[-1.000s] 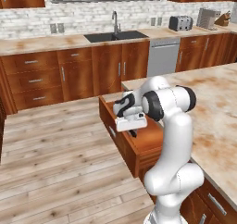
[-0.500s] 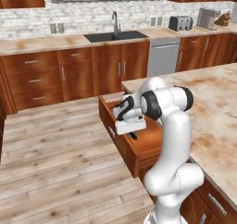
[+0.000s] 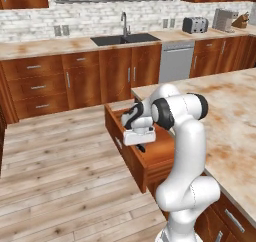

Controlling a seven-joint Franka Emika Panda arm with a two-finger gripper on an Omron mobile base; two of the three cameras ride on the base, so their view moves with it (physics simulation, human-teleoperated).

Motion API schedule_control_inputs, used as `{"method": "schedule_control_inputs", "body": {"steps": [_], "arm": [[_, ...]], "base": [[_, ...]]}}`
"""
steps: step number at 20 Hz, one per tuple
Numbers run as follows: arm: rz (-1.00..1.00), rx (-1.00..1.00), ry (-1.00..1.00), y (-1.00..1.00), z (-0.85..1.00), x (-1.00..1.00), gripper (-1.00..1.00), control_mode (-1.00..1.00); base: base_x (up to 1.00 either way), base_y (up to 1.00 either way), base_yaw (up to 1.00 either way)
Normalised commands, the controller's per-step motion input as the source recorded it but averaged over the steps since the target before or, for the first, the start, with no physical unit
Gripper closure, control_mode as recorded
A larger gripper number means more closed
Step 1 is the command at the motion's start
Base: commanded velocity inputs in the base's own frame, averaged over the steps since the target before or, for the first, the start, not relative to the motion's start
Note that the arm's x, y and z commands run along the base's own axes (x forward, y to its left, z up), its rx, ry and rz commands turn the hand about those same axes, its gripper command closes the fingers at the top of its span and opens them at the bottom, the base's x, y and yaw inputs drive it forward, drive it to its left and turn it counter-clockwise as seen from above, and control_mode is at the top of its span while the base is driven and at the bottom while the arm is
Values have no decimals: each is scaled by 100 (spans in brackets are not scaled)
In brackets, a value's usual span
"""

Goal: Pick up the metallic utensils from the counter and place them in the open drawer. Make sure not to pick up any wooden utensils.

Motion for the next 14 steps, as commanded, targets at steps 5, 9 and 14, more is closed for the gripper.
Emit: {"method": "schedule_control_inputs", "body": {"steps": [5, 9, 14], "arm": [[0, 1, 0, 33, -20, -9, 100, -100], [0, 0, 0, 43, -14, -8, 100, -100], [0, 0, 0, 47, -12, -8, 100, -100]], "base": [[0, 0, 0], [0, 0, 0], [0, 0, 0]]}}
